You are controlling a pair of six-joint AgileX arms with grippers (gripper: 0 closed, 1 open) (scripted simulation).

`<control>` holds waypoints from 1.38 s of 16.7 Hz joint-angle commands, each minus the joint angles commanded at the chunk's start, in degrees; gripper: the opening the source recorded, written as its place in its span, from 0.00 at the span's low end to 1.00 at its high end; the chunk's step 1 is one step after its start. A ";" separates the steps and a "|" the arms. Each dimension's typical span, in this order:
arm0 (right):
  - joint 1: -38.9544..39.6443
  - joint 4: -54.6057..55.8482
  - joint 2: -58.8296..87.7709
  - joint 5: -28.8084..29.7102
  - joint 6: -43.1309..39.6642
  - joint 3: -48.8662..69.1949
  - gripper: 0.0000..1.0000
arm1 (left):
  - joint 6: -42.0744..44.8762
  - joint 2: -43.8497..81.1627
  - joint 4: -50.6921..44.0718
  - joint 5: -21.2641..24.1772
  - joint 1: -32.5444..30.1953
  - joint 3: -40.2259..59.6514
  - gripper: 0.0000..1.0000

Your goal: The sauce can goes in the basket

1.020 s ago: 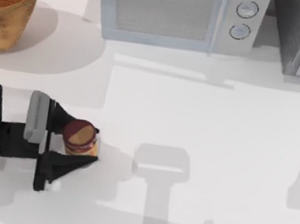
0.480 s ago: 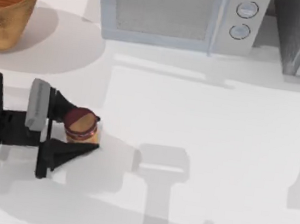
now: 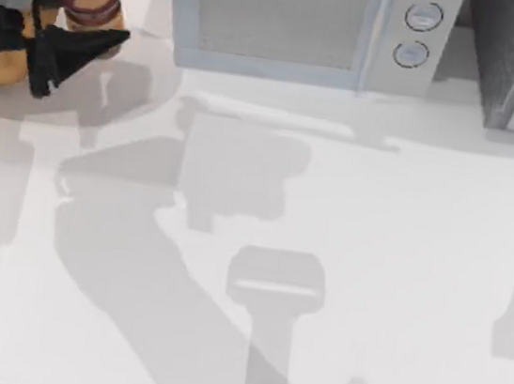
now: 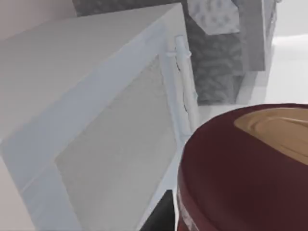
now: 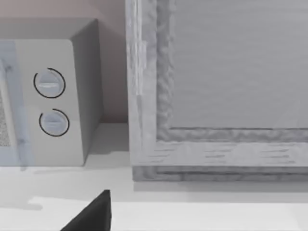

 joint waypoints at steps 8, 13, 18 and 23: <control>0.00 0.00 0.00 0.00 0.00 0.00 1.00 | -3.25 0.45 -24.62 -0.93 14.19 27.83 0.00; 0.00 0.00 0.00 0.00 0.00 0.00 1.00 | -3.27 3.13 -35.03 -0.61 22.04 32.03 0.00; 0.00 0.00 0.00 0.00 0.00 0.00 1.00 | -3.20 3.22 -36.68 -0.64 23.45 32.03 0.00; 0.00 0.00 0.00 0.00 0.00 0.00 1.00 | -4.07 3.68 -35.12 -1.37 22.55 31.85 0.00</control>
